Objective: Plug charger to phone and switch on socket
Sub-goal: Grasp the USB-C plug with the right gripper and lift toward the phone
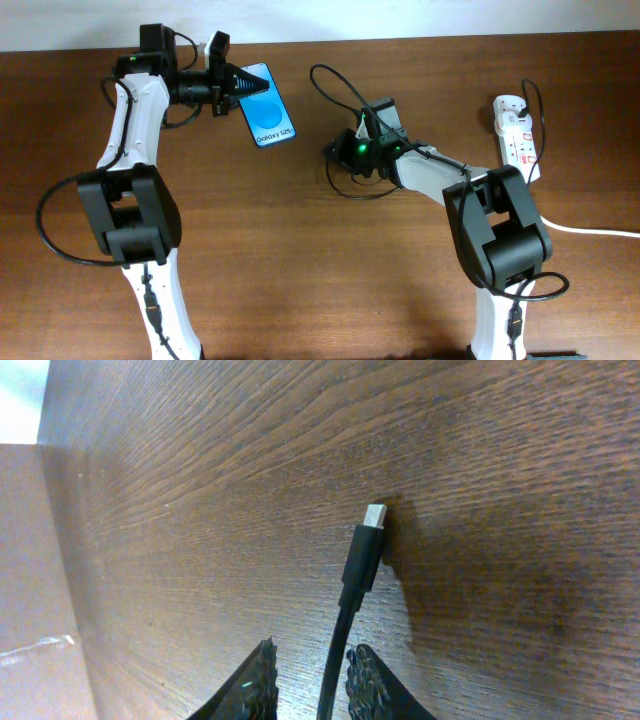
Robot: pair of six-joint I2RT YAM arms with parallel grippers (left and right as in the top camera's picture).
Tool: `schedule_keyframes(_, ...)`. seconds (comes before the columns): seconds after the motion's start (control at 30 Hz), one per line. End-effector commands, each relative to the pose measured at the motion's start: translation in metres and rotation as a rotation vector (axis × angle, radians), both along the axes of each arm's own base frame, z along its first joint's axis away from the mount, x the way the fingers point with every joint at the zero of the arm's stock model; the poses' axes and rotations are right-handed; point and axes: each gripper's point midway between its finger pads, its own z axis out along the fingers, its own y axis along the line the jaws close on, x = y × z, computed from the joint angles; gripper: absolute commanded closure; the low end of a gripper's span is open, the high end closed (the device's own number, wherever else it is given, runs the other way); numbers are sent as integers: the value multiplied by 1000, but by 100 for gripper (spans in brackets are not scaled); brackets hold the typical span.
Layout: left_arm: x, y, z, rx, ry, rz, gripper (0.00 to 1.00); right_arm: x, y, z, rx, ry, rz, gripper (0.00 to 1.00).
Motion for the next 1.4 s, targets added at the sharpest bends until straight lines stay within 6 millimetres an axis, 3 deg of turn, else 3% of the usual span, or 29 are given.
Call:
schedule_keyframes(0.0,-3,-1,10,-48,-7,-15,100,-1,1,-17,-18,33,-32,74)
schedule_keyframes(0.27,-3,-1,10,-48,-7,-15,100,6,2,-17,-16,-1,-41,77)
schedule_keyframes(0.43,-3,-1,11,-49,-7,-15,100,6,4,-16,-5,-3,-33,96)
schedule_keyframes(0.5,-3,-1,11,-49,-7,-15,100,7,7,-9,23,-26,1,96)
schedule_keyframes(0.57,-3,-1,11,-52,-7,-16,100,8,9,4,61,-57,60,96)
schedule_keyframes(0.7,-5,-2,17,-85,-10,-26,100,8,0,64,135,-182,222,96)
schedule_keyframes(0.8,-6,-3,20,-104,-12,-33,100,-12,-13,124,108,-346,367,96)
schedule_keyframes(0.87,-8,-4,26,-137,-33,-47,100,-35,-15,169,116,-450,465,96)
schedule_keyframes(1.0,-9,-4,27,-141,-58,-53,100,-79,-15,209,163,-480,567,96)
schedule_keyframes(1.23,-15,-16,36,-191,-97,-97,100,-127,15,202,232,-338,677,96)
schedule_keyframes(1.37,-16,-18,38,-200,-96,-104,100,-130,34,195,195,-270,630,96)
